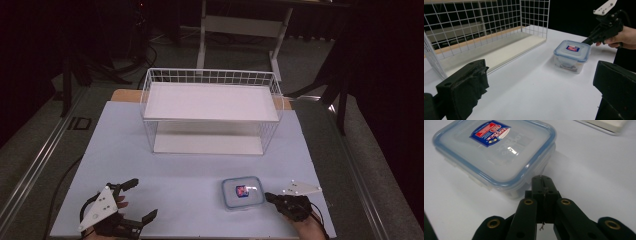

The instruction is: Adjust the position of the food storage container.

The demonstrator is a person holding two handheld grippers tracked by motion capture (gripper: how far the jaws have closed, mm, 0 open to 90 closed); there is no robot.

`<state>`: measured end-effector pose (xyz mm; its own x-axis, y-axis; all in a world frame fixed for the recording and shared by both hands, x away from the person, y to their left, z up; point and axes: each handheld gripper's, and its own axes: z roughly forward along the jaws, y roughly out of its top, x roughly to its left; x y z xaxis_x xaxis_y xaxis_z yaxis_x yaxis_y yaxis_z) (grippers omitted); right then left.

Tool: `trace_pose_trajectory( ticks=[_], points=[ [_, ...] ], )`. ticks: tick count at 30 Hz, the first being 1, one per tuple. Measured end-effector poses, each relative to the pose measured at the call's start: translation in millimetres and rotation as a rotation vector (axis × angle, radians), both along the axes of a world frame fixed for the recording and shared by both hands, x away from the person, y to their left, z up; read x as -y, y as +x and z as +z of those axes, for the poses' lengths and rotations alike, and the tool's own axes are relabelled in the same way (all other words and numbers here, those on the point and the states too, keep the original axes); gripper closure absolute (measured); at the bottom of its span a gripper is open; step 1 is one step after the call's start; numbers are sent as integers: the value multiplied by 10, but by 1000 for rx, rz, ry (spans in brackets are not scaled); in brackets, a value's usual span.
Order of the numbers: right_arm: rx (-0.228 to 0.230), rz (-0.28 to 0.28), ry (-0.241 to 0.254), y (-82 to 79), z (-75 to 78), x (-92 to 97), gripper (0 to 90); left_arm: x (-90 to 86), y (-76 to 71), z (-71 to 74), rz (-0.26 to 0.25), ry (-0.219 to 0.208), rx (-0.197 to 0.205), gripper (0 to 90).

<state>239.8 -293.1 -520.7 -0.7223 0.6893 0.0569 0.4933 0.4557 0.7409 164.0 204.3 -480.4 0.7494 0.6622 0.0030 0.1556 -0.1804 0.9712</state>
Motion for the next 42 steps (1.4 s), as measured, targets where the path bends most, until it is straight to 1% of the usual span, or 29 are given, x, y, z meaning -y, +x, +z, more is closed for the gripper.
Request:
trace_pose_trajectory(
  ticks=[4,8,11,13,16,17,19,20,21,22,24,27,31,33,37,39,42],
  points=[
    [-9,46,-6,25,14,-154,900,7,1,-5,-3,2,-1,4],
    [-20,77,5,61,31,-301,900,13,2,-9,-8,3,-6,4],
    [-30,90,14,88,44,-405,900,17,0,-11,-9,6,-6,4],
    [-40,97,34,95,53,-463,900,20,-1,-10,-8,11,-5,4],
    [-45,110,30,107,56,-544,900,19,2,-13,-8,10,-9,4],
    [-44,114,28,111,56,-563,900,19,2,-14,-10,12,-8,4],
    [-41,99,22,110,57,-582,900,19,-1,-14,-10,12,-7,4],
    [-44,97,11,104,56,-584,900,18,-3,-14,-12,11,-7,4],
    [-40,103,4,90,47,-580,900,17,-2,-15,-12,11,-7,4],
    [-45,108,6,73,29,-574,900,16,0,-16,-10,13,-8,4],
    [-52,111,-10,50,-17,-574,900,20,5,-20,-10,12,-11,4],
    [-75,120,2,51,-56,-600,900,31,2,-21,-13,17,-11,4],
    [-80,139,-5,76,-43,-701,900,37,-5,-18,-12,26,-6,4],
    [-79,143,-12,84,-42,-752,900,34,2,-23,-12,20,-11,4],
    [-83,156,-18,124,-50,-852,900,33,8,-29,-14,21,-16,4],
    [-87,160,-10,151,-54,-905,900,33,6,-31,-16,23,-17,4],
    [-74,176,-21,178,-53,-993,900,30,6,-34,-14,21,-20,4]
  ],
)
